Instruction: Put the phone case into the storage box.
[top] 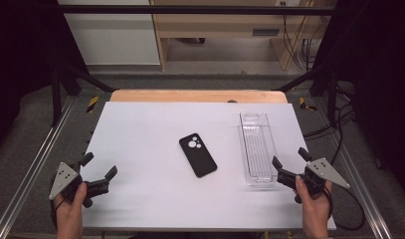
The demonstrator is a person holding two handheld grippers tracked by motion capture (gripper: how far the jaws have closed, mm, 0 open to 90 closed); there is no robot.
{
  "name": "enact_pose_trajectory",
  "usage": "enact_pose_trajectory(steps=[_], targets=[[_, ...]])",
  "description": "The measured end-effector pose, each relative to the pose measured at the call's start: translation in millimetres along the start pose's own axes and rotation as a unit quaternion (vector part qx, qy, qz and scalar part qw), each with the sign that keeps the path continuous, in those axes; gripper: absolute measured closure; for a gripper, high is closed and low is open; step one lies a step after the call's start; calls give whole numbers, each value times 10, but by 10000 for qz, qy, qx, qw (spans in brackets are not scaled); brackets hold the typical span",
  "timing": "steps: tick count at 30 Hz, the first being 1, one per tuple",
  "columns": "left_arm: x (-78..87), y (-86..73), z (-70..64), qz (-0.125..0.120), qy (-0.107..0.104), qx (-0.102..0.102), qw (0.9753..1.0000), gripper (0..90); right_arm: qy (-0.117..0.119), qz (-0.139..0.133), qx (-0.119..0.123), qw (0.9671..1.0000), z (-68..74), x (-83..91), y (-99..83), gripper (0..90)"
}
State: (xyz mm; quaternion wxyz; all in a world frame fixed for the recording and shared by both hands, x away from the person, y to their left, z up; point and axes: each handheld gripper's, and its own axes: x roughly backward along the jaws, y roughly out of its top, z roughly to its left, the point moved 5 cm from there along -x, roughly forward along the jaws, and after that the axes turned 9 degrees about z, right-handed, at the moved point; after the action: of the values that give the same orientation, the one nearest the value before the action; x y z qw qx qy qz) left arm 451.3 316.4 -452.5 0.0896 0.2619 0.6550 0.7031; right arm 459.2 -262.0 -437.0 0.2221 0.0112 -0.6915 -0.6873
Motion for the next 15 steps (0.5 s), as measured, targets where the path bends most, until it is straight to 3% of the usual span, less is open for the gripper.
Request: enact_pose_trajectory(steps=[5,6,7,11,13,15], targets=[[0,1,-34,16,-25,-72,10000,20,-86,170,28,9998,55,-10,10,38],[-9,-2,-36,16,-41,-69,10000,20,-187,219,27,9996,53,-15,15,39],[-18,-9,-35,46,-46,-85,9999,20,-456,212,31,9987,49,-24,34,44],[-15,-10,-28,60,-26,-57,10000,20,-583,176,-116,9981,93,-32,64,57],[-20,-3,-36,47,-29,-48,10000,20,-725,251,42,9970,139,-29,63,65],[-36,-4,-52,78,-42,-90,9999,21,-706,255,79,9971,171,-22,71,65]])
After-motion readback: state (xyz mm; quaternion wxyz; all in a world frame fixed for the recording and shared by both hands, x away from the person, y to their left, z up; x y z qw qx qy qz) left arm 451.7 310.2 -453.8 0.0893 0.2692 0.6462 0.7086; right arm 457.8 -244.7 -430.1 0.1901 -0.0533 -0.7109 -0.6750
